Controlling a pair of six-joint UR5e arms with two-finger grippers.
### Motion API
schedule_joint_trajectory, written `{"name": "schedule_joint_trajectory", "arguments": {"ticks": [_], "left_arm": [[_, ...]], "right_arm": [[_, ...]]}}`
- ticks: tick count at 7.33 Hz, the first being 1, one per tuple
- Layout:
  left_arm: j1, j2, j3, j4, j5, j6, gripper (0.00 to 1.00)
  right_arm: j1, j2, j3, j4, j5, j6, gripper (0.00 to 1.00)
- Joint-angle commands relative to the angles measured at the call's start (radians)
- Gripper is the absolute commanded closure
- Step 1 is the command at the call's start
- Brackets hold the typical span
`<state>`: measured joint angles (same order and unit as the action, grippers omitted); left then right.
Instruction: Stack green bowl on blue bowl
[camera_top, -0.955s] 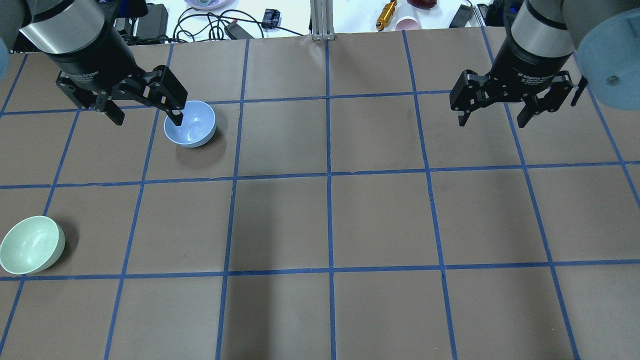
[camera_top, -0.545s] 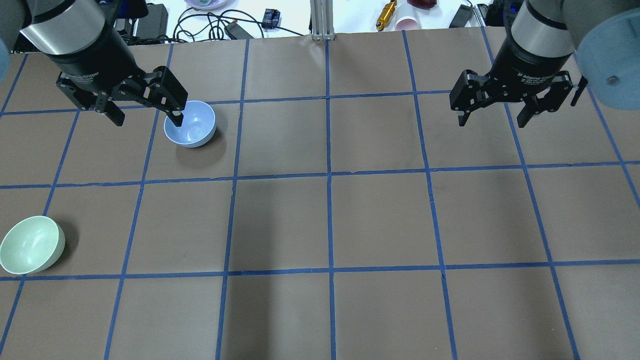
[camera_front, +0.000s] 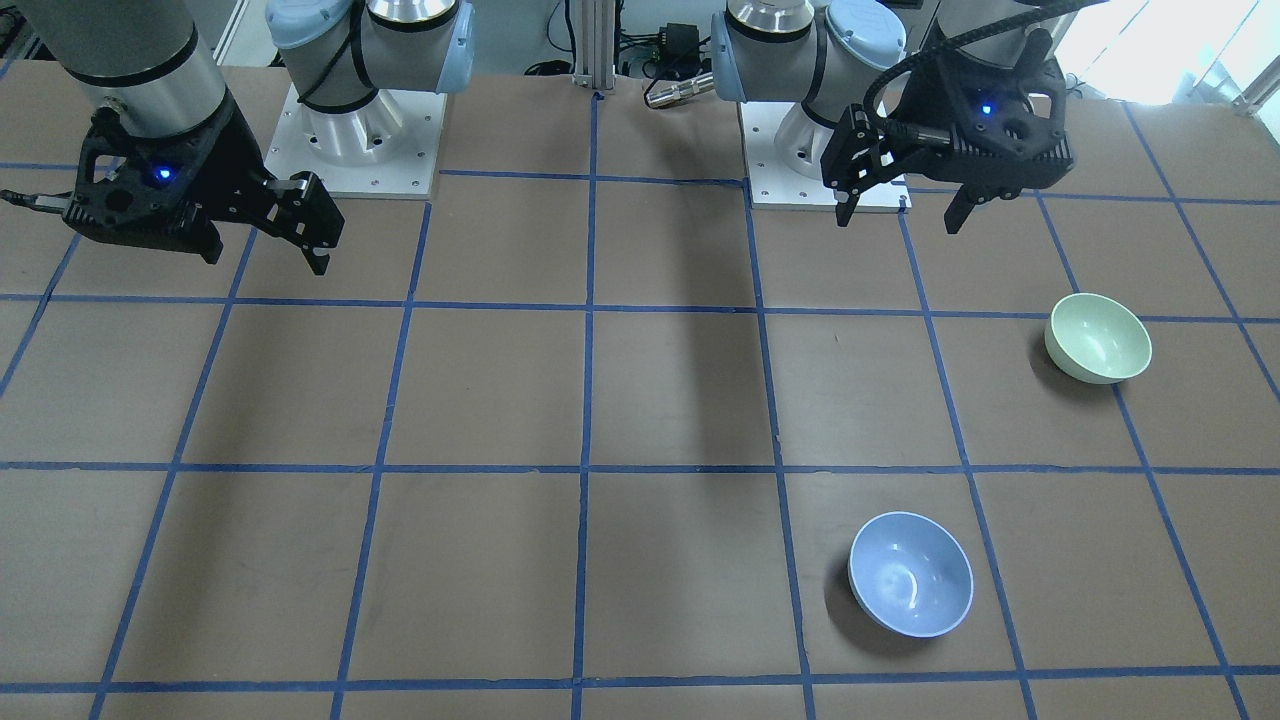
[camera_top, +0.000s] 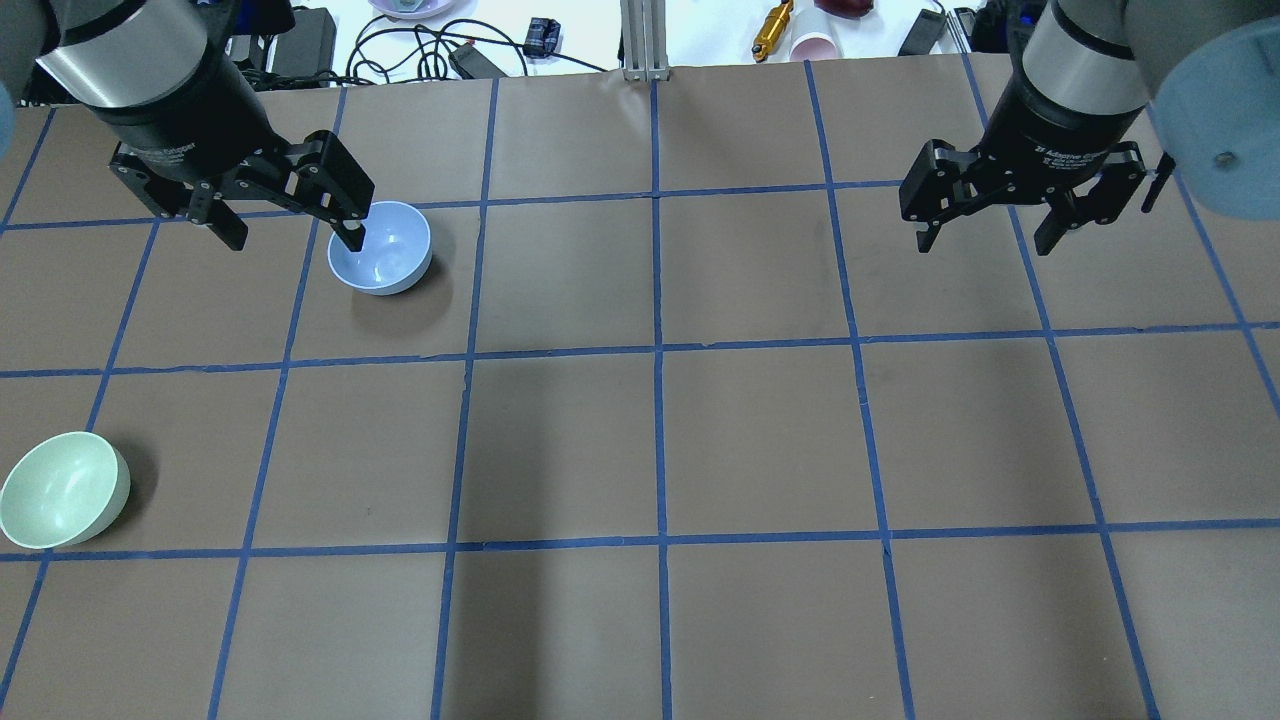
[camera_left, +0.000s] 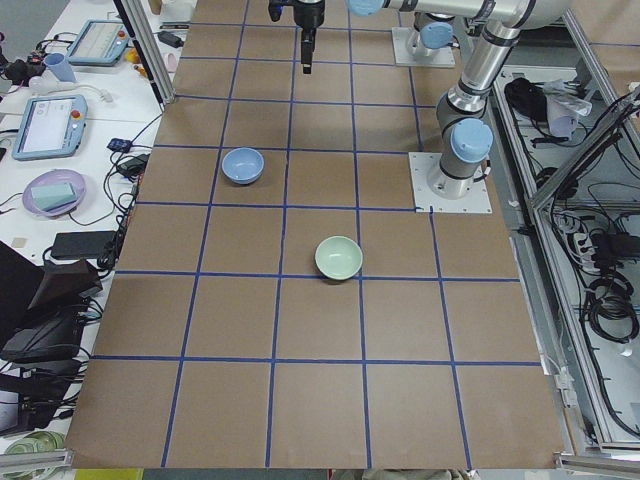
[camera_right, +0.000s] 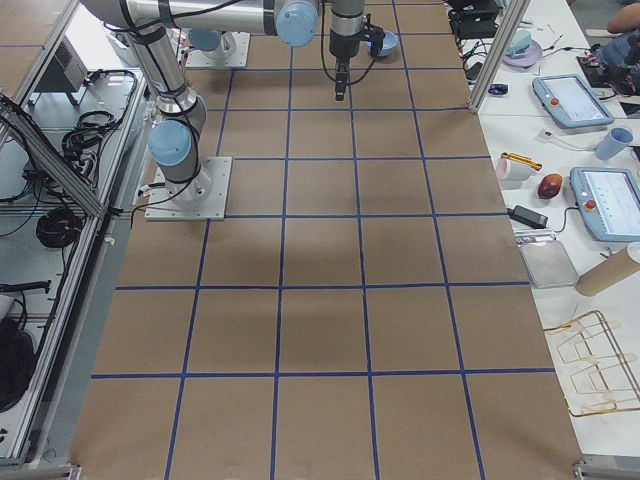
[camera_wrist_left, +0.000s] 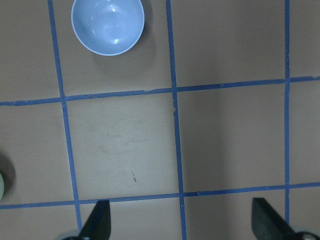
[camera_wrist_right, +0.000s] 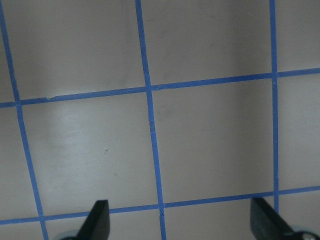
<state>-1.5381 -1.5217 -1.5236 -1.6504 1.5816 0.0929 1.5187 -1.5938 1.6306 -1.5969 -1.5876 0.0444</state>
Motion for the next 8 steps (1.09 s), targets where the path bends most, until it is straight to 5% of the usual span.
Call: {"name": "schedule_joint_trajectory", "arguments": {"ticks": [1, 8], "left_arm": [[0.051, -0.011, -0.003, 0.0, -0.003, 0.04, 0.0], [0.643, -0.106, -0.081, 0.053, -0.006, 0.644, 0.0]], "right_arm": [[0.0, 0.0, 0.0, 0.0, 0.0, 0.0, 0.0], [0.0, 0.0, 0.0, 0.0, 0.0, 0.0, 0.0]]}}
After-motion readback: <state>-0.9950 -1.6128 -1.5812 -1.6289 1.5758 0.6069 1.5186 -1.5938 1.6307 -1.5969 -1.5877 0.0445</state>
